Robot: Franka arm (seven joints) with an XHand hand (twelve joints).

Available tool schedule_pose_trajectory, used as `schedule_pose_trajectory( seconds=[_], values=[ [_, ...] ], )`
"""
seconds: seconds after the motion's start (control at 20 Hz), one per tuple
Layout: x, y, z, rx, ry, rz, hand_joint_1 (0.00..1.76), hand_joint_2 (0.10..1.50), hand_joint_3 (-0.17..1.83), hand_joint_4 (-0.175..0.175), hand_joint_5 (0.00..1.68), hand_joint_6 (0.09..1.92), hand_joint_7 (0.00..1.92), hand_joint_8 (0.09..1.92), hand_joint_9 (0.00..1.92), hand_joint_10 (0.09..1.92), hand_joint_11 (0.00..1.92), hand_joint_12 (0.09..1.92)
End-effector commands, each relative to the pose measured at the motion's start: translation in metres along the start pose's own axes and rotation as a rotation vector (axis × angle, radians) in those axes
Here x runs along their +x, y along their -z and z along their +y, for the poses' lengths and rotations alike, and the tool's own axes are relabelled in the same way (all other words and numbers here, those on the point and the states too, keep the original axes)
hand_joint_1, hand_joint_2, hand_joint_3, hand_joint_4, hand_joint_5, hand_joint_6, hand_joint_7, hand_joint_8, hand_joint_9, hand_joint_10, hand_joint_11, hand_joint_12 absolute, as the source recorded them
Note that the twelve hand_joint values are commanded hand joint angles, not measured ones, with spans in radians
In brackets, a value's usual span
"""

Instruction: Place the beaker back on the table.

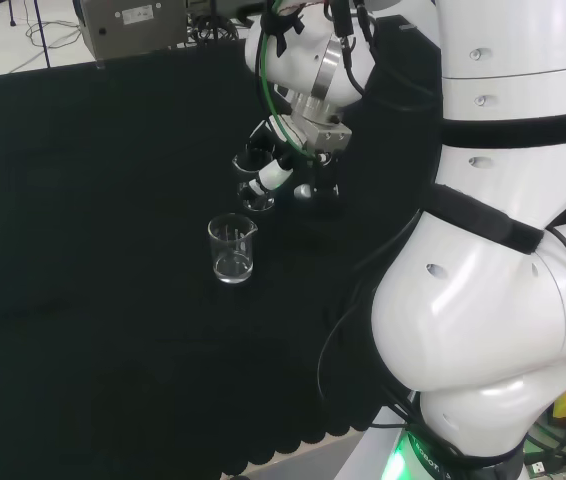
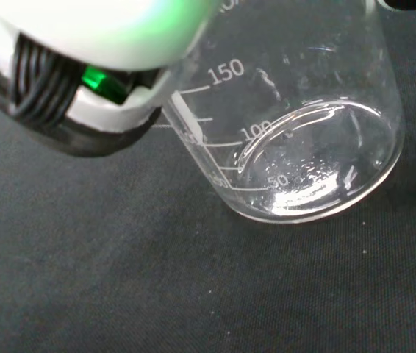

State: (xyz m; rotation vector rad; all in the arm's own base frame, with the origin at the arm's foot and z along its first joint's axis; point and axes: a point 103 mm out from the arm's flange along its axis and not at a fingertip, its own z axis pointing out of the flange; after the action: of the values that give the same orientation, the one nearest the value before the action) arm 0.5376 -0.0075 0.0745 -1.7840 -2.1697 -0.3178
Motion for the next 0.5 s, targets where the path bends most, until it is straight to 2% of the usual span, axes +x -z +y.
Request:
schedule_pose_trajectory(
  seconds=[0.05,0.1,0.15,0.2,0.3,0.4,0.5],
  values=[
    [-0.002,-0.001,0.000,0.042,0.008,0.028,1.30,0.68,0.65,-0.136,1.18,0.81,1.28,0.72,1.49,0.37,1.34,0.70],
    [-0.003,-0.001,0.000,0.051,0.008,0.035,1.24,0.74,0.54,-0.089,1.17,0.79,1.22,0.72,1.44,0.34,1.33,0.71],
    [-0.004,0.000,0.000,0.061,0.009,0.039,1.19,0.79,0.46,-0.026,1.16,0.78,1.18,0.71,1.40,0.30,1.27,0.76],
    [-0.005,0.001,0.000,0.084,0.010,0.043,1.16,0.75,0.48,-0.011,1.08,0.79,1.12,0.69,1.36,0.27,1.18,0.82],
    [-0.001,0.003,0.000,0.102,0.029,0.042,1.10,0.62,0.63,-0.005,0.92,0.83,1.01,0.68,1.27,0.23,0.96,1.00],
    [0.003,0.004,-0.001,0.132,0.038,0.022,1.06,0.55,0.72,0.010,0.84,0.86,0.94,0.68,1.19,0.24,0.78,1.15],
    [0.009,0.006,-0.001,0.154,0.040,0.006,1.04,0.52,0.76,0.014,0.79,0.87,0.90,0.68,1.13,0.28,0.69,1.23]
  ],
)
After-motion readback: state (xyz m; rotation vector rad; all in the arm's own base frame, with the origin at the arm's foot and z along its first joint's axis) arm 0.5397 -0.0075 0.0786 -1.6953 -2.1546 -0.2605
